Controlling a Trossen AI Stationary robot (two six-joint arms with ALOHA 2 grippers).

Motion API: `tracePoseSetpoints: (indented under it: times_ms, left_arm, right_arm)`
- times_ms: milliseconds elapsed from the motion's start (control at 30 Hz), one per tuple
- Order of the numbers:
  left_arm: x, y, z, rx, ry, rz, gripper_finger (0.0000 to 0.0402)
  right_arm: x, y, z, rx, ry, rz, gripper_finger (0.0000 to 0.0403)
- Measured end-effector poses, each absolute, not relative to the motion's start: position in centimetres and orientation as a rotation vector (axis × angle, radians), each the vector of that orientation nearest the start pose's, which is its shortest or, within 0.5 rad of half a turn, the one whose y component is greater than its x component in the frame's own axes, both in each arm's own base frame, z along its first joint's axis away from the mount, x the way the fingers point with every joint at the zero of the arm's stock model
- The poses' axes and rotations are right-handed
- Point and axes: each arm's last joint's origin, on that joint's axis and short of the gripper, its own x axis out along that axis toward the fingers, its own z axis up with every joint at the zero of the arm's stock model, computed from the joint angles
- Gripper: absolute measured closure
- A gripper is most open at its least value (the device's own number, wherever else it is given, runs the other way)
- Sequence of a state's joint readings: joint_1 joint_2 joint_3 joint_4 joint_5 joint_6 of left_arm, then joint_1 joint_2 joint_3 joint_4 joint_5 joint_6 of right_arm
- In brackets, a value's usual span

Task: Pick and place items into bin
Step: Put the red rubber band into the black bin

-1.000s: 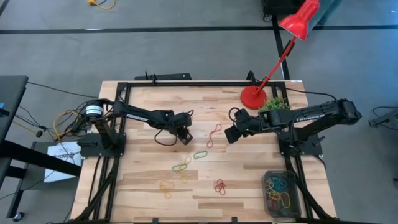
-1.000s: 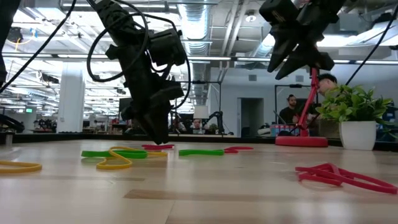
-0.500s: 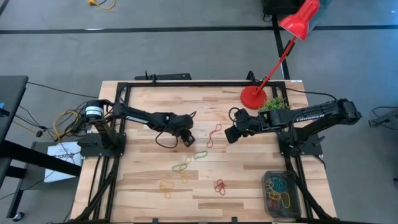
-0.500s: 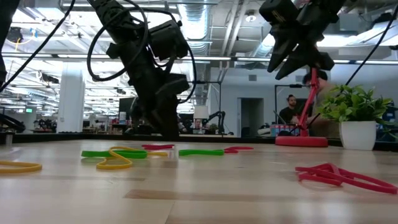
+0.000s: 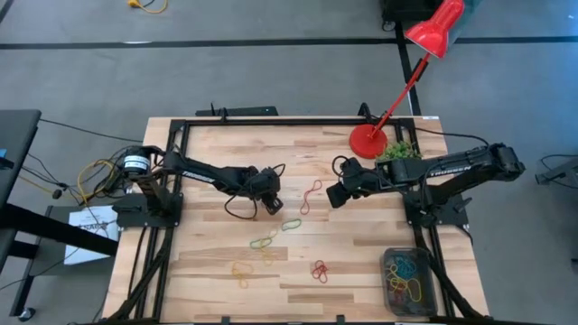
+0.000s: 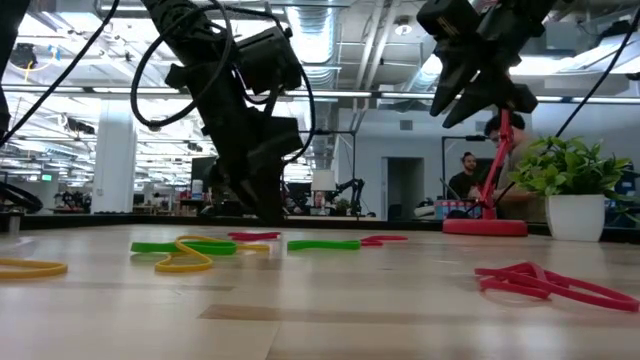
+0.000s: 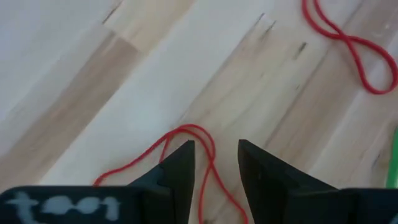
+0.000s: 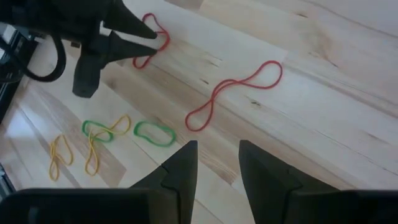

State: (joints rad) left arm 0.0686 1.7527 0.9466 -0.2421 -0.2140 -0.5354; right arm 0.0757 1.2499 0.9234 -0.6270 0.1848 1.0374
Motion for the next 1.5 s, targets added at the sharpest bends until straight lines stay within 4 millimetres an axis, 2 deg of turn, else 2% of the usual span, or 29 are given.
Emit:
tracePoseSetpoints:
  times_ms: [133, 267, 400, 800, 1067, 1200, 1333, 1433, 1500]
  left_arm:
    - [32.7, 2.7, 14.5, -0.363, 0.938, 0.580, 0.0290]
    - [32.2, 3.1, 13.8, -0.423, 0.918, 0.627, 0.0290]
    - [31.8, 2.9, 13.2, -0.477, 0.918, 0.607, 0.0290]
    - [32.0, 2.4, 13.2, -0.465, 0.918, 0.562, 0.0290]
    - [32.4, 2.5, 11.5, -0.422, 0.951, 0.589, 0.0290]
    - [32.5, 2.6, 11.5, -0.454, 0.948, 0.580, 0.0322]
    - [32.9, 2.9, 12.5, -0.490, 0.933, 0.548, 0.0390]
    - [33.4, 3.0, 14.1, -0.530, 0.897, 0.481, 0.0395]
    - [34.1, 3.2, 16.3, -0.541, 0.823, 0.416, 0.0399]
  right_arm:
    - [24.3, 1.3, 25.4, 0.832, 0.796, -0.574, 0.0290]
    - [24.3, 1.3, 25.4, 0.832, 0.796, -0.574, 0.0290]
    - [24.3, 1.3, 25.4, 0.832, 0.796, -0.574, 0.0290]
    - [24.3, 1.3, 25.4, 0.832, 0.796, -0.574, 0.0290]
    - [24.4, 1.3, 25.4, 0.833, 0.793, -0.572, 0.0290]
    - [24.4, 1.3, 25.4, 0.835, 0.786, -0.567, 0.0290]
    - [24.6, 1.4, 25.5, 0.794, 0.782, -0.537, 0.0290]
    - [24.9, 1.4, 25.8, 0.756, 0.757, -0.493, 0.0290]
    - [25.2, 1.4, 26.1, 0.712, 0.724, -0.448, 0.0290]
